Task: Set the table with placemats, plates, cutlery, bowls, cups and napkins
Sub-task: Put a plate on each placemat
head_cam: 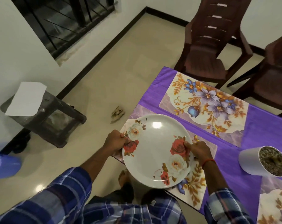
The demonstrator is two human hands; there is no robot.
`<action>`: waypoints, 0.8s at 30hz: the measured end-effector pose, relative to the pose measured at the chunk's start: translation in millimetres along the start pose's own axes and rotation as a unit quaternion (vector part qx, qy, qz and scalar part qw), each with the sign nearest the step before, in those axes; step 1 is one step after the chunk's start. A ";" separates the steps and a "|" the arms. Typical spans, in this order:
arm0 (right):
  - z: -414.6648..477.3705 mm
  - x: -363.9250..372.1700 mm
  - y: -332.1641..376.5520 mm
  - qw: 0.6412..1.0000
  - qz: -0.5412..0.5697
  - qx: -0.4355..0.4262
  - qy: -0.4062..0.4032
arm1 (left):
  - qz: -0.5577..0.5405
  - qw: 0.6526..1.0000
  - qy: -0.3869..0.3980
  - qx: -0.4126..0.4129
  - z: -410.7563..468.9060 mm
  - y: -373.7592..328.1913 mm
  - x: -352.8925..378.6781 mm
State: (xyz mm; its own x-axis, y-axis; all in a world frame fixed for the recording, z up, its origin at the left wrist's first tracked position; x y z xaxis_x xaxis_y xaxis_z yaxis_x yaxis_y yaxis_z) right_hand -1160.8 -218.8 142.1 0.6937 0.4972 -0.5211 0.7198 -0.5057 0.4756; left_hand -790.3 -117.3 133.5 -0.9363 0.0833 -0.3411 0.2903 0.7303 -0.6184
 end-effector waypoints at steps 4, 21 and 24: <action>3.6 -0.2 9.3 1.000 -0.012 -0.002 -0.013 | 0.007 1.000 -0.012 0.011 -0.9 -6.4 -1.0; 8.2 7.8 6.9 0.999 0.028 -0.010 -0.043 | 0.028 0.997 -0.055 -0.040 -8.4 -8.9 4.3; 0.8 10.3 8.7 0.998 0.031 -0.014 -0.054 | 0.000 0.998 -0.053 -0.032 -7.7 -7.3 4.1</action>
State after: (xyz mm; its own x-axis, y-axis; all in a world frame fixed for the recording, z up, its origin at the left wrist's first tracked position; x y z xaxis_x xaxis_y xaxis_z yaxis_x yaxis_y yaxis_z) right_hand -1147.5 -218.6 140.4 0.7312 0.3864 -0.5622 0.6770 -0.5129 0.5279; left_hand -797.7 -117.1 142.1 -0.9091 0.0139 -0.4163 0.2740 0.7727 -0.5725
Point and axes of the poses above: each hand's wrist, its own z-axis towards the middle knuckle, its own x-axis out of the palm, y = z × x, the point moved 3 cm from there along z, towards the middle knuckle, and after that the axes turned 11 degrees about y, right-handed, at the moved point
